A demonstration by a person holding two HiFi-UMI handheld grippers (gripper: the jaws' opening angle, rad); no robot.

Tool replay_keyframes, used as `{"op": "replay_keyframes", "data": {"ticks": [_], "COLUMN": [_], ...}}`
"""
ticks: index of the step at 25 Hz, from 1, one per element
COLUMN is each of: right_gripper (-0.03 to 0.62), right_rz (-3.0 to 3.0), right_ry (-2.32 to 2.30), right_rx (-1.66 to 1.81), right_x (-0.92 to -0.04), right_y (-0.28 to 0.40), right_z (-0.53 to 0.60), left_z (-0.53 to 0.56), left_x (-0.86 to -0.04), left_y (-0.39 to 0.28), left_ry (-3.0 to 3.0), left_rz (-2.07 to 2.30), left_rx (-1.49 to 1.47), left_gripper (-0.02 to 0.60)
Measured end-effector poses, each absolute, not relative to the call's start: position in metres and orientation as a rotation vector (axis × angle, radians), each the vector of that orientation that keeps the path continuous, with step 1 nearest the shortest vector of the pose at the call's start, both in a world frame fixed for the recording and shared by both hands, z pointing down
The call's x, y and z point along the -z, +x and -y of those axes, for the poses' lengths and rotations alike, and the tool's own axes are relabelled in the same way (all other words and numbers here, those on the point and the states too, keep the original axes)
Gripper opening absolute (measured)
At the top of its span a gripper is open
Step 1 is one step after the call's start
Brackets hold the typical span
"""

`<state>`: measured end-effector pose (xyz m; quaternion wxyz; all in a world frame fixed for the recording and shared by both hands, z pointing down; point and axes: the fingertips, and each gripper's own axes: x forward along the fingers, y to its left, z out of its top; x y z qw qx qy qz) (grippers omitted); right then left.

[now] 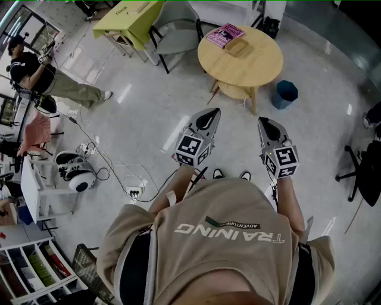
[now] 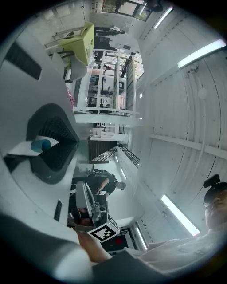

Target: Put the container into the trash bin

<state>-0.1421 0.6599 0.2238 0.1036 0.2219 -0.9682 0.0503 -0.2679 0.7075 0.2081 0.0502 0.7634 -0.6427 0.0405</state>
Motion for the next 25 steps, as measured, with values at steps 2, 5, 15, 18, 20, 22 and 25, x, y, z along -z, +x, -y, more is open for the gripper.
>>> {"op": "replay_keyframes", "data": {"ticks": [2, 5, 15, 18, 20, 22, 25], "right_gripper": [-0.005, -0.005, -0.005, -0.005, -0.005, -0.005, -0.005], "right_rz": [2.86, 2.865, 2.812, 2.8, 2.784, 2.765, 2.753], "right_ry": [0.663, 0.671, 0.718, 0.736, 0.763, 0.787, 0.796], "right_rx": [-0.145, -0.125, -0.171, -0.183, -0.172, -0.161, -0.185], "right_x": [-0.223, -0.224, -0.242, -0.253, -0.258, -0.262, -0.266], "right_y": [-0.147, -0.154, -0.18, -0.188, -0.191, -0.191, -0.184], "right_z": [-0.658, -0.655, -0.64, -0.636, -0.634, -0.633, -0.624], "left_z": [-0.706, -0.703, -0.696, -0.692, -0.689, -0.686, -0.67], "left_x": [-0.21, -0.216, -0.234, -0.247, -0.254, -0.259, -0.262], "left_y": [-0.272, -0.28, -0.322, -0.335, -0.345, -0.358, -0.367], "left_ry": [2.322, 2.311, 2.283, 2.279, 2.275, 2.248, 2.233], "left_rz": [1.957, 1.957, 1.914, 1.904, 1.915, 1.931, 1.916], "left_rx": [-0.127, -0.117, -0.134, -0.138, -0.134, -0.119, -0.127], "left_gripper": [0.014, 0.014, 0.014, 0.014, 0.014, 0.014, 0.014]}}
